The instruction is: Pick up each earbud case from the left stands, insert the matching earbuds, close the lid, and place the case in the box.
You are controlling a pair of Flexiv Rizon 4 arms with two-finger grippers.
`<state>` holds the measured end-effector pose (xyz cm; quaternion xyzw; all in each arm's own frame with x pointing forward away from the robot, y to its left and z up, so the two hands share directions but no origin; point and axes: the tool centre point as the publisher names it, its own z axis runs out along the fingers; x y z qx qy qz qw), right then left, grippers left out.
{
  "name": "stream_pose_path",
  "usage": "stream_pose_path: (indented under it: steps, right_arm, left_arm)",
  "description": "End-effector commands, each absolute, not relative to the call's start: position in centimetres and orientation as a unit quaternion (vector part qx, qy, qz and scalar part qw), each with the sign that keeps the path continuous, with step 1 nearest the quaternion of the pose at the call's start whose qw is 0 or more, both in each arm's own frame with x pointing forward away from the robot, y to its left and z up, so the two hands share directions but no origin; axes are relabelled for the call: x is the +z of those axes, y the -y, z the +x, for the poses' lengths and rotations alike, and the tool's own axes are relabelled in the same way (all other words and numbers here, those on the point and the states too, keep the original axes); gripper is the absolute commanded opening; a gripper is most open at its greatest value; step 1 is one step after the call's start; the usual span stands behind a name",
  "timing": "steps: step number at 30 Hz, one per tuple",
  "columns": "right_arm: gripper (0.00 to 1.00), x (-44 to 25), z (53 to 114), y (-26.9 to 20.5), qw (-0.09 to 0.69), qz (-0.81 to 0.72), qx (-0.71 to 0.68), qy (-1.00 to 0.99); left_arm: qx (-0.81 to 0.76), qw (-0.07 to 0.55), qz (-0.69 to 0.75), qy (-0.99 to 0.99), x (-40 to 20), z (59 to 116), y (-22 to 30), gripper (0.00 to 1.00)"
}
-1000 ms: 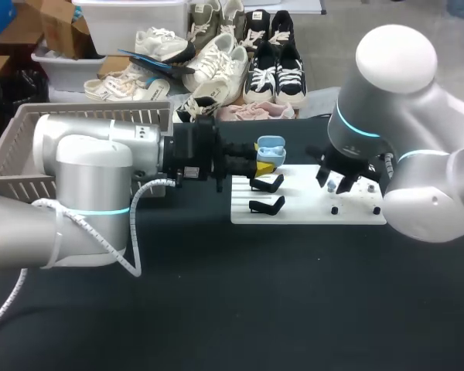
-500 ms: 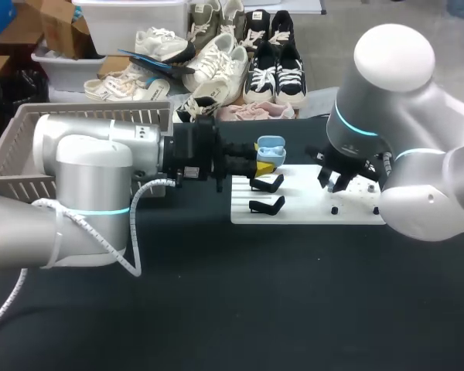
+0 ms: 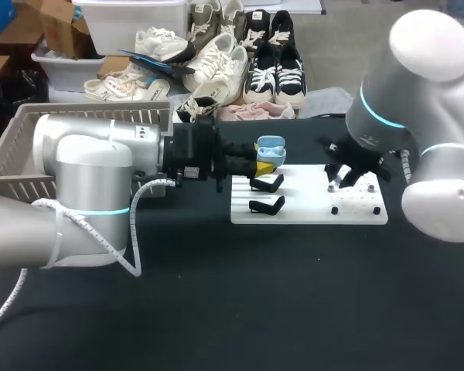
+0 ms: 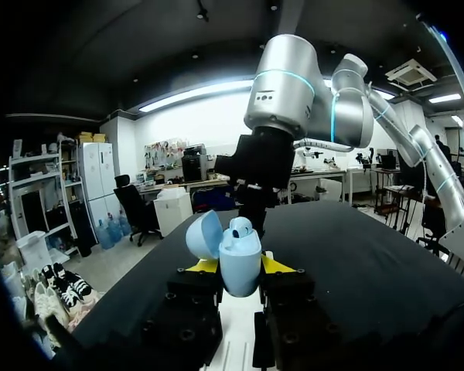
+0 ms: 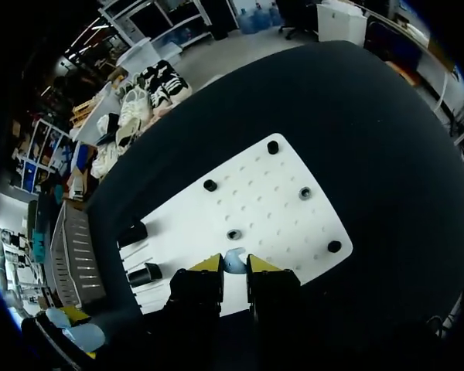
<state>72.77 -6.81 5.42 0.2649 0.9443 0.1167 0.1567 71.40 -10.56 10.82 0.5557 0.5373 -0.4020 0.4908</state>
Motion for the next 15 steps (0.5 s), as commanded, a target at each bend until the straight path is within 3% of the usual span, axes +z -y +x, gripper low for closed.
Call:
stream_pose_path:
  steps: [1, 15]
  right_arm:
    - [0.0, 6.5, 70.1, 9.8, 0.165, 0.263, 0.138, -0.94]
    - [0.0, 11.2, 65.2, 9.9, 0.174, 0.133, 0.078, -0.973]
  left_arm:
    - [-0.402, 0.492, 0.555, -0.537, 10.8, 71.3, 10.5, 0.0]
    - [-0.402, 0.492, 0.555, -0.537, 10.8, 71.3, 10.5, 0.0]
